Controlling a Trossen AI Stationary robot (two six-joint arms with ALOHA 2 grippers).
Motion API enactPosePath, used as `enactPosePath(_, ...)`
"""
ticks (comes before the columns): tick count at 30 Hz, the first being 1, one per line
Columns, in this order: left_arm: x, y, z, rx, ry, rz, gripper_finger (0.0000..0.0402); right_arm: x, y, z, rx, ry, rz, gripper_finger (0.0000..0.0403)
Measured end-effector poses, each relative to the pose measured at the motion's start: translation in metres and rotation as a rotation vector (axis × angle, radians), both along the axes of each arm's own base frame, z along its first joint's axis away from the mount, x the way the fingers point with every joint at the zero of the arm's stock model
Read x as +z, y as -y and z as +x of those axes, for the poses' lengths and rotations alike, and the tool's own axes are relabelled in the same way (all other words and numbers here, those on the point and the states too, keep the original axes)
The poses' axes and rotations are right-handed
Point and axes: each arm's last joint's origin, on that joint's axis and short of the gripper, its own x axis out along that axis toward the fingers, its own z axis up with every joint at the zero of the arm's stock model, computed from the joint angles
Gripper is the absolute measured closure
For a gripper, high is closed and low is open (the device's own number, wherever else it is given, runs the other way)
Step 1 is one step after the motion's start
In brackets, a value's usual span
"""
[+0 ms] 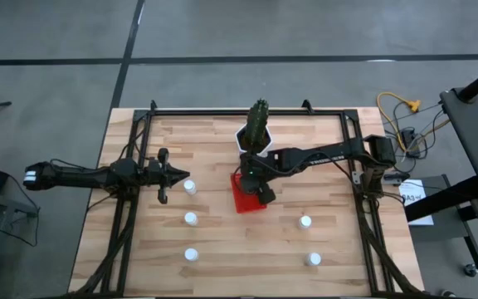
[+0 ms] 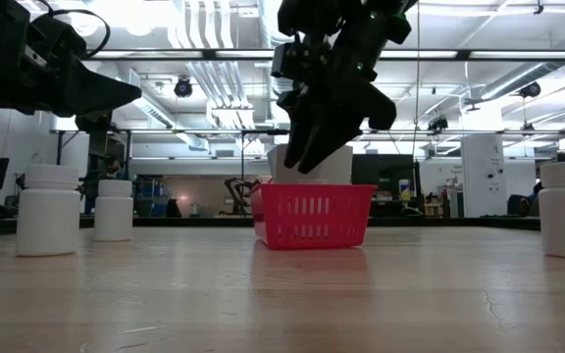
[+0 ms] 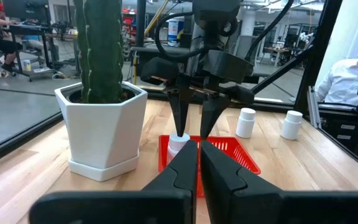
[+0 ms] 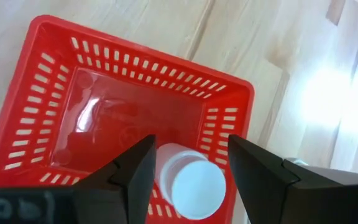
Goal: Pick and place pill bottles into a basket
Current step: Put the white pill bottle into the red bin
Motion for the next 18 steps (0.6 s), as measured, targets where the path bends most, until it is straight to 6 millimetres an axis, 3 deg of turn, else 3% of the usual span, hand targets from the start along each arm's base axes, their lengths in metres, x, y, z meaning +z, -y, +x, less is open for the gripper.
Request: enactPosePath(18, 0.0000, 0.0000, 0.0000, 0.000, 0.000, 0.000, 0.0401, -0.0110, 0.0034, -0.0037, -0.026, -0.010, -0.118, 0.0213)
